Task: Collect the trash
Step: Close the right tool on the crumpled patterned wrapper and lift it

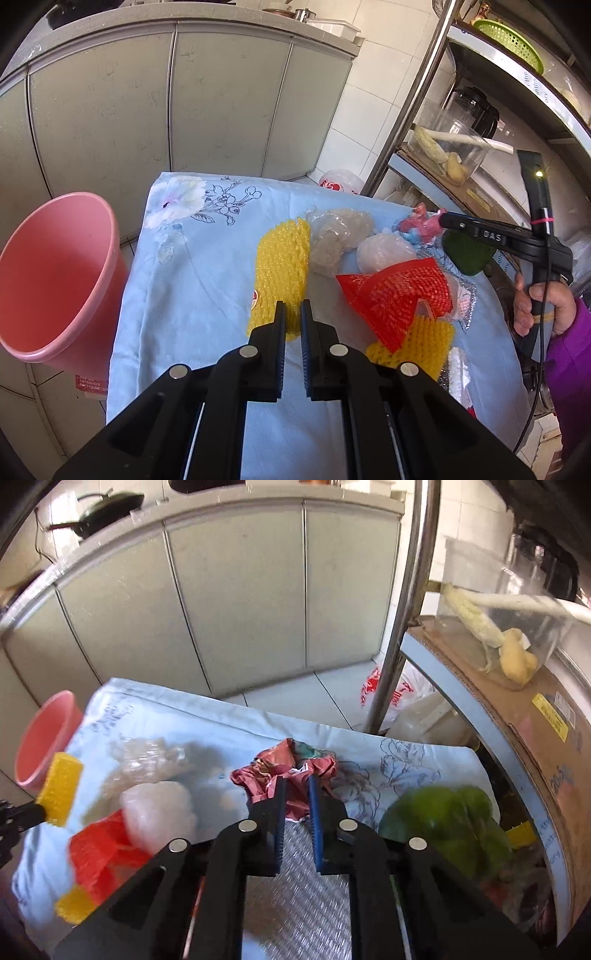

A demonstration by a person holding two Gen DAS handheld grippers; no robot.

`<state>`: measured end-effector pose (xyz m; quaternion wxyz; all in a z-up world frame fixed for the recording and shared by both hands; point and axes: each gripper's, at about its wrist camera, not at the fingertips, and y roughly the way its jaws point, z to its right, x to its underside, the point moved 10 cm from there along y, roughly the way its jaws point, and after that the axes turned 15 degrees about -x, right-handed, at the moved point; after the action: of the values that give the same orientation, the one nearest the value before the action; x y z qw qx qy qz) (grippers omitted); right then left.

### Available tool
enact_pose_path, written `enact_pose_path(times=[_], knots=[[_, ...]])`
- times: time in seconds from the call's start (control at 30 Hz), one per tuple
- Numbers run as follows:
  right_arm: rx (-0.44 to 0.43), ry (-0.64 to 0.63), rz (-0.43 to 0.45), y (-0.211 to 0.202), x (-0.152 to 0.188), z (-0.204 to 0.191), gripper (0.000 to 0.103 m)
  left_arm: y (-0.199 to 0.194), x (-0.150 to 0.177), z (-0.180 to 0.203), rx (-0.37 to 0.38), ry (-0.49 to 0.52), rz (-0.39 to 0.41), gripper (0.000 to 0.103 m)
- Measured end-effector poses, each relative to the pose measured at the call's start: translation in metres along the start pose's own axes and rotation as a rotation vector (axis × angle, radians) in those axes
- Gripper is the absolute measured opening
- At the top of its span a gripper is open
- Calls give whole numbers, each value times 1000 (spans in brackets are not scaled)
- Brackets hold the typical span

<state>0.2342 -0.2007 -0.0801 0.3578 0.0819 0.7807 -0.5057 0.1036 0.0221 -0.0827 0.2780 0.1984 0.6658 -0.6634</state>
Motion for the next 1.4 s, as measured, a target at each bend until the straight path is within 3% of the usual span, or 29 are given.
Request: enact_pose_path(times=[0.2,0.3,0.37,0.43,0.5,0.6,1.0,1.03,1.1,1.13,1.4], knots=[[-12,12,60,-26,7,-8,3,-10,3,2,7,5,16,7],[-33,29,21,-24,5,-5,4,-12,3,2,13,4,20,7],[-50,39,3,-25,5,-4,15,-11,3,1,14,4,17,7],[-64,49,8,-28,9,-3,40,-11,3,1,15,5,14,7],[-73,70,13,-27,14,-1,48,-9,3,1,19,8,12,7],[-39,63,11,-20,16,0,50,-5,2,2,25,3,6,7],[81,-73,-98,22,35,4,50,3,5,2,34,1,-8,7],[89,-76,-92,23,37,6,46,4,5,2,34,1,-8,7],[98,-71,-78,20,38,9,26,3,6,1,34,0,-5,7],[75,-52,-65,16,38,9,24,3,6,1,34,-2,-3,7],[31,-34,36,-35,46,-12,20,-18,3,0,45,-9,36,7]])
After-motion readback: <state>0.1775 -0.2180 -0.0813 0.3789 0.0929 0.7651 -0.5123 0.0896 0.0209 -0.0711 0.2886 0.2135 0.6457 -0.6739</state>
